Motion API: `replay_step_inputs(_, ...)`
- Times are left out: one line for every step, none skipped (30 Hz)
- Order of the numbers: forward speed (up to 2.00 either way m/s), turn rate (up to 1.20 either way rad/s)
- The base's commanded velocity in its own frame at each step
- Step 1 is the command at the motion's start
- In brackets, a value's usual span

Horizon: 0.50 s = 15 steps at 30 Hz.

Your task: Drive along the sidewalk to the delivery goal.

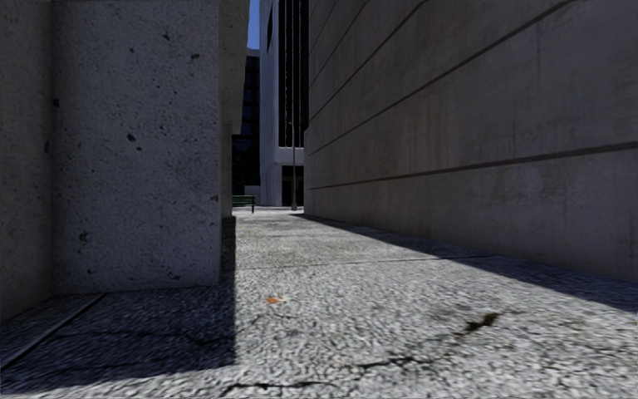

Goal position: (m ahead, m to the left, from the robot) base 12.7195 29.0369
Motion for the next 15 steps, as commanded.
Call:
replay_step_inputs(2.00,0.00)
replay_step_inputs(2.00,0.00)
replay_step_inputs(2.00,0.00)
replay_step_inputs(2.00,0.00)
replay_step_inputs(2.00,0.00)
replay_step_inputs(2.00,0.00)
replay_step_inputs(2.00,0.00)
replay_step_inputs(2.00,0.00)
replay_step_inputs(2.00,0.00)
replay_step_inputs(2.00,0.00)
replay_step_inputs(2.00,0.00)
replay_step_inputs(2.00,0.00)
replay_step_inputs(2.00,0.00)
replay_step_inputs(2.00,0.00)
replay_step_inputs(2.00,0.00)
